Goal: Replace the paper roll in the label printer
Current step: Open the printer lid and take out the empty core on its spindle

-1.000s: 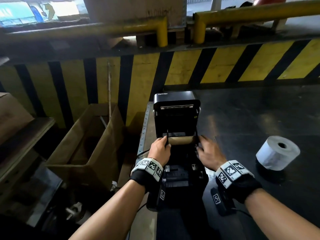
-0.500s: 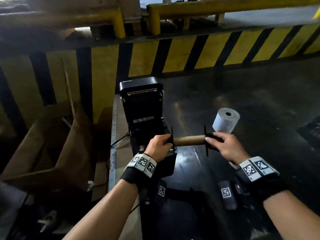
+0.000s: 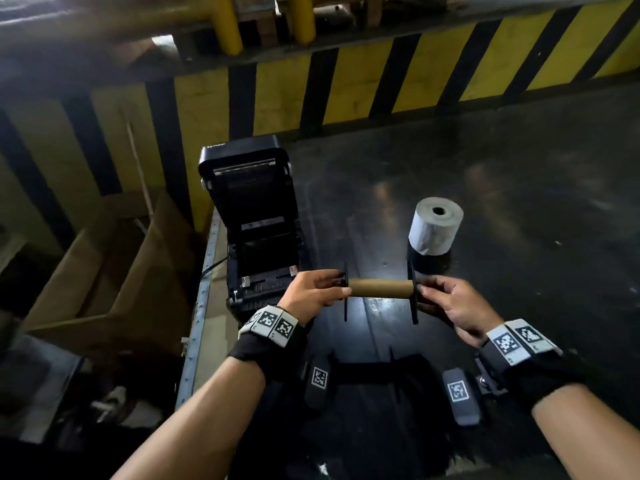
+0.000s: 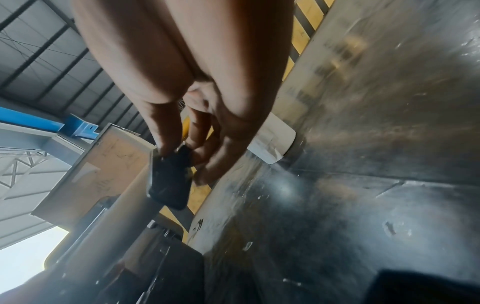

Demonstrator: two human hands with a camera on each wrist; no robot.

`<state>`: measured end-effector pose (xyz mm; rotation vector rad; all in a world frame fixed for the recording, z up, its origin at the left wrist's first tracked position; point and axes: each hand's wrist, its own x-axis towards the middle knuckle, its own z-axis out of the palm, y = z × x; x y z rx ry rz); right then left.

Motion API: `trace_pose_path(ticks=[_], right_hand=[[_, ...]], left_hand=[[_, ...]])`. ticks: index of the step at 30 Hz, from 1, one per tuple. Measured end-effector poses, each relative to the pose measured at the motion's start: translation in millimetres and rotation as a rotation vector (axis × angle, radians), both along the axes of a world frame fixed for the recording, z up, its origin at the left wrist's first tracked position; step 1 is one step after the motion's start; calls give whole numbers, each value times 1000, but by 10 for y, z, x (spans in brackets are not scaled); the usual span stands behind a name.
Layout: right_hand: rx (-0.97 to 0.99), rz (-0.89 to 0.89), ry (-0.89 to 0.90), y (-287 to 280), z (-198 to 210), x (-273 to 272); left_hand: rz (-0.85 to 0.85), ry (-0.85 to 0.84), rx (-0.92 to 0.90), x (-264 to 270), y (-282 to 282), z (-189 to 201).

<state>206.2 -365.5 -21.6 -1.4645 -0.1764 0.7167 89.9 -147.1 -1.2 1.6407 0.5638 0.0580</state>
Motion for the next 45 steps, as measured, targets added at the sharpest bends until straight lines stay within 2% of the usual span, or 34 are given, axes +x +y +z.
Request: trace_pose_path(ticks=[6,11,15,16,22,26,31,33,38,39,45], right_hand=[[60,28,61,-238,-147,323],[48,73,67,-366,-265,460],[52,-1,93,-506,-279,656],[64,-26,103,-551,-283,716],[53,7,105,-630,-338,894],[42,48,110,-585,-404,852],[1,87,95,-525,-472,850],[10,101,99,-476,-454,877],[19,157,76,-304,-345,920],[22,172,68,-284,-329,913],[-2,162,33,-408,-340,885]], left_hand=[[84,29,14,213,-323,-228],[151,54,-68,254,-538,-341],[285,59,-181,263,-523,-441],[288,69,-155,266,-509,-476],[77,270,547,227,-540,-646],[-88,412,721,205,-568,-825],[-47,422,686,253,-544,-867],[-16,374,652,302,-528,-788],[-81,209,348,485,-552,-453],[-99,188,332,516,-564,-419],[-128,176,531,534,-659,-404]])
